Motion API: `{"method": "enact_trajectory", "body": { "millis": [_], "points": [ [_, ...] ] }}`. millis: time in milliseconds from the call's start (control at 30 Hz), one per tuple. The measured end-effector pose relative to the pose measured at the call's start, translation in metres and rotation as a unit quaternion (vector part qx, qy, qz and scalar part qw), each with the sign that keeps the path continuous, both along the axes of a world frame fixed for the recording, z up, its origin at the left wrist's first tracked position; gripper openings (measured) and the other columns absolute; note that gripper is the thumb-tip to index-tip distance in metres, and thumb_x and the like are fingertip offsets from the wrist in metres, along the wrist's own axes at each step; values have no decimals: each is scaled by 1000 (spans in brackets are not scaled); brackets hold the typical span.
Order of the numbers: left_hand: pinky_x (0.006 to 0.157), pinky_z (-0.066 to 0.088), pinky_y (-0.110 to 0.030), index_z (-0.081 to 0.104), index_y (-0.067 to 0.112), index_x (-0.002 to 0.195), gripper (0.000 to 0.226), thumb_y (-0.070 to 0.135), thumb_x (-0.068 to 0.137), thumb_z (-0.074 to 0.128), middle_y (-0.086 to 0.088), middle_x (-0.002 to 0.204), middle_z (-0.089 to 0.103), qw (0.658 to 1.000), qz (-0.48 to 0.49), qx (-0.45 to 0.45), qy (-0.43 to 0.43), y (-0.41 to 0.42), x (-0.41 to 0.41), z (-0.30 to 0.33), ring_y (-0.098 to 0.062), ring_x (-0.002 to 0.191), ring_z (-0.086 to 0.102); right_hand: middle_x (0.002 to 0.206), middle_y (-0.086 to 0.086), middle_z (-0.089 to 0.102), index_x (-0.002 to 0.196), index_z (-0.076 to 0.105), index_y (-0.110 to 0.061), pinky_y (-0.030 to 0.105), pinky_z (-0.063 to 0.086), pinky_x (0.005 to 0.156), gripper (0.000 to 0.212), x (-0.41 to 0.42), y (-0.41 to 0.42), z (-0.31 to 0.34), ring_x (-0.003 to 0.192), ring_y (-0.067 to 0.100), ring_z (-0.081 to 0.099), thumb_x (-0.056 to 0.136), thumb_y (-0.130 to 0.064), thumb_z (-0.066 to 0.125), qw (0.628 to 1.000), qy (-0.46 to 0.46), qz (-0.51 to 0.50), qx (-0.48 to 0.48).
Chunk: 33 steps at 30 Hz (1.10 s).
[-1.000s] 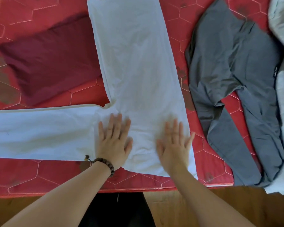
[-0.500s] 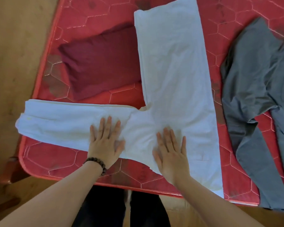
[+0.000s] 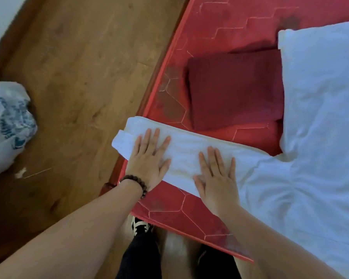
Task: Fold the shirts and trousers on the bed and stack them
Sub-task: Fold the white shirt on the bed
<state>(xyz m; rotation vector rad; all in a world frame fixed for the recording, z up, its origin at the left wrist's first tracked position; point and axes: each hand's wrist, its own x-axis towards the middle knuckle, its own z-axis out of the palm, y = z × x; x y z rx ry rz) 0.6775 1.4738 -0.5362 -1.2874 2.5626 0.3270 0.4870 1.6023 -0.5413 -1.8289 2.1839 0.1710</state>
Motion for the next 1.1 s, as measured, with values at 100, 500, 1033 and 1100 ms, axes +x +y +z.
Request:
{"method": "enact_trajectory", "body": {
  "millis": [100,500,1033,1100],
  "points": [
    [118,-9,-40,2,27,152,61,51,98,16,-10,161,-4,999,-27,0,21,-22,26,-1,-23,147,-14,161,10,12,152,24,-18,61,11,113,65,30,-25,3,149,25,10,96,-50,25,1000,0,13,5],
    [116,16,-30,2,18,154,82,58,93,41,1,158,19,782,411,364,296,-68,77,-3,-15,145,20,162,6,2,154,10,-23,60,9,115,64,119,-107,3,149,24,-2,99,-54,17,997,-26,72,20],
    [97,50,-45,16,29,152,98,-6,76,68,-4,132,44,479,658,370,448,-101,68,5,-27,111,59,158,2,-25,149,-18,-27,55,-10,116,65,126,-114,27,143,20,-28,93,-56,-2,992,-66,52,98],
    [96,50,-46,24,31,150,103,0,65,73,-7,134,51,451,665,362,472,-104,64,10,-27,108,62,156,2,-30,145,-25,-25,54,-15,115,72,126,-118,33,141,19,-32,85,-61,-7,989,-74,54,119]
  ]
}}
